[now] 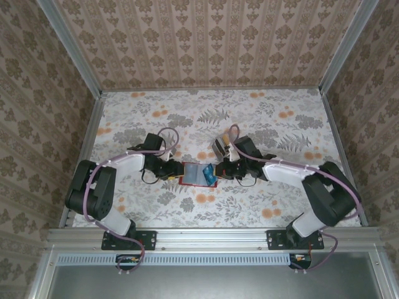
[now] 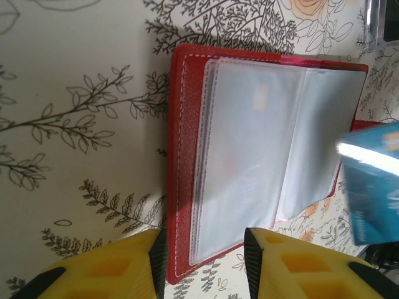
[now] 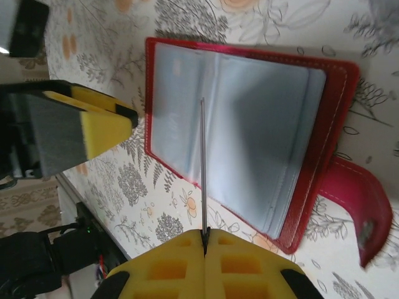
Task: Put the credit cards into the card holder
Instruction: Insert the credit card into the card slot.
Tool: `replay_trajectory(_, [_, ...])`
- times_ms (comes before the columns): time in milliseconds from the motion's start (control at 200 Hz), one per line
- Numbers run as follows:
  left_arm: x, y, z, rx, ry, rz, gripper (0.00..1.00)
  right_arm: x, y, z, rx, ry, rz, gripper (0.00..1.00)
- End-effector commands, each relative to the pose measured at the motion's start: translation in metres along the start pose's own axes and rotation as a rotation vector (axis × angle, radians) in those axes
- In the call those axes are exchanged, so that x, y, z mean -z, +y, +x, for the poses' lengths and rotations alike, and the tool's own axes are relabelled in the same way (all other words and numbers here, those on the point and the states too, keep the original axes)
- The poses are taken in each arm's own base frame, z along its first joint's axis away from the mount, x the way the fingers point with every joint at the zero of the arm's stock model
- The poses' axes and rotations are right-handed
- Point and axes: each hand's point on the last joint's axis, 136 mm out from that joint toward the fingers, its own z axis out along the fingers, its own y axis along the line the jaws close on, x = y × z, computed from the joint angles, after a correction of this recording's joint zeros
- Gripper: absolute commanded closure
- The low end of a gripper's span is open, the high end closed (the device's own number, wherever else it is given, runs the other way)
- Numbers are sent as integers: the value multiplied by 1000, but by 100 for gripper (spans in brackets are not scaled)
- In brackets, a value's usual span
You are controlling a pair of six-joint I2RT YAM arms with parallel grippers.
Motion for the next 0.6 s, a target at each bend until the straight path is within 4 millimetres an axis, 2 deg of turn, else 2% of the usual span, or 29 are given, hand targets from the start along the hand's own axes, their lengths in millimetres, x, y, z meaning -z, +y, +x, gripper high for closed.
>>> replay_trajectory(0, [-1, 4, 3, -15, 15, -23, 62, -10, 23, -4, -11, 37, -121, 100])
replay_trajectory(75, [-2, 8, 6, -4, 8, -27, 63, -17, 17, -4, -29, 61, -121, 100])
replay_trajectory(180, [-4, 10, 8, 5, 8, -34, 64, -25, 22, -6, -43, 83, -168, 100])
replay_trajectory(350, [-3, 14, 9, 4, 14, -52, 65, -29, 21, -6, -49, 99, -169, 100])
replay_trajectory(595, [-6, 19, 9, 9, 21, -73, 72, -34, 21, -8, -50, 114, -177, 100])
